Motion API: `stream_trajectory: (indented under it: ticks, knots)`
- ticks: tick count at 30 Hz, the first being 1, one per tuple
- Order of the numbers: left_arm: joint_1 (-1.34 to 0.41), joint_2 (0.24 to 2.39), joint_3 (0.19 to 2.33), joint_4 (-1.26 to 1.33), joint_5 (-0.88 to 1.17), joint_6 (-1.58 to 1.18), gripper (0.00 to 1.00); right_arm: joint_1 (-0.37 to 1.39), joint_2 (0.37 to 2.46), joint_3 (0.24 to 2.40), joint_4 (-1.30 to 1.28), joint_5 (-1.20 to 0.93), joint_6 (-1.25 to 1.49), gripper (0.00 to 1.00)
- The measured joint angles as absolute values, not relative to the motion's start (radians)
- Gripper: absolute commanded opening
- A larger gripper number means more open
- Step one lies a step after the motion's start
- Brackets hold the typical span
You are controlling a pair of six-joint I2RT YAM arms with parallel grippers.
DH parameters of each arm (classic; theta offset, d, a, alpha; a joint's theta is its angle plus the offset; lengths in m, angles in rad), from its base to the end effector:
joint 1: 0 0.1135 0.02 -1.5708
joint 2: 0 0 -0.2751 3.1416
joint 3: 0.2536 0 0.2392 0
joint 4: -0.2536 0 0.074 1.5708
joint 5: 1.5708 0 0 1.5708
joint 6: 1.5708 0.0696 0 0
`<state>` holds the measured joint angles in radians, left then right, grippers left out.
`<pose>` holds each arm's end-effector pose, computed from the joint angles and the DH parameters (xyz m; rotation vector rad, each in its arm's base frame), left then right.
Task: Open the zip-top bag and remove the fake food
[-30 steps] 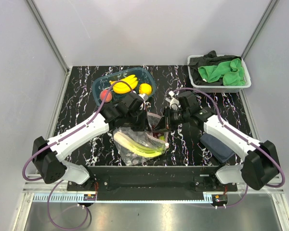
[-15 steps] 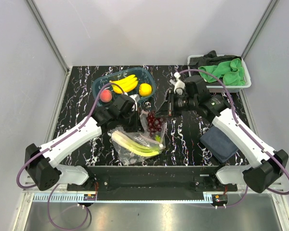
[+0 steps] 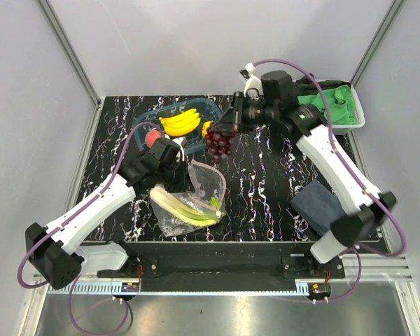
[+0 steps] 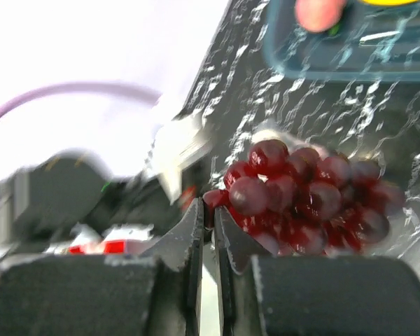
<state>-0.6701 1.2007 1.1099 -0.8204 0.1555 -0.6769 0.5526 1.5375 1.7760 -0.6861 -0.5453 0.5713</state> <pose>0.1846 -0.1600 0.2959 0.0612 2.6277 -0.7210 0.2722 0.2102 0.4437 -0.3582 2.1538 1.2297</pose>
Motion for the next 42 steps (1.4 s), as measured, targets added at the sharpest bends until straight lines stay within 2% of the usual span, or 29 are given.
stream_trajectory:
  ticks: [9, 15, 22, 26, 27, 29, 30, 31, 33, 36, 42]
  knots:
    - [-0.665, 1.136, 1.107, -0.907, 0.155, -0.653, 0.00, 0.522, 1.946, 2.063, -0.701, -0.520, 0.527, 0.12]
    - [-0.664, 1.088, 1.068, -0.933, 0.165, -0.646, 0.00, 0.519, 2.270, 2.386, -0.732, -0.521, 0.525, 0.12]
    - [-0.664, 1.081, 1.068, -0.937, 0.190, -0.618, 0.00, 0.518, 2.501, 2.602, -0.737, -0.519, 0.572, 0.13]
    - [-0.660, 1.074, 1.069, -0.937, 0.207, -0.586, 0.00, 0.518, 2.568, 2.605, -0.713, -0.527, 0.617, 0.37]
    - [-0.659, 1.075, 1.069, -0.936, 0.214, -0.575, 0.00, 0.518, 2.585, 2.605, -0.705, -0.532, 0.625, 0.48]
    - [-0.656, 1.081, 1.073, -0.936, 0.230, -0.556, 0.00, 0.518, 2.610, 2.605, -0.700, -0.537, 0.643, 0.57]
    - [-0.656, 1.086, 1.077, -0.937, 0.237, -0.547, 0.00, 0.517, 2.617, 2.605, -0.699, -0.541, 0.648, 0.67]
    - [-0.656, 1.093, 1.083, -0.936, 0.242, -0.540, 0.00, 0.516, 2.621, 2.603, -0.700, -0.541, 0.653, 0.71]
    - [-0.656, 1.108, 1.093, -0.934, 0.253, -0.527, 0.00, 0.513, 2.622, 2.601, -0.700, -0.543, 0.662, 0.77]
    - [-0.656, 1.133, 1.114, -0.934, 0.265, -0.511, 0.00, 0.495, 2.602, 2.580, -0.709, -0.546, 0.656, 0.79]
    - [-0.656, 1.200, 1.170, -0.920, 0.272, -0.506, 0.00, 0.446, 2.411, 2.368, -0.812, -0.529, 0.568, 0.82]
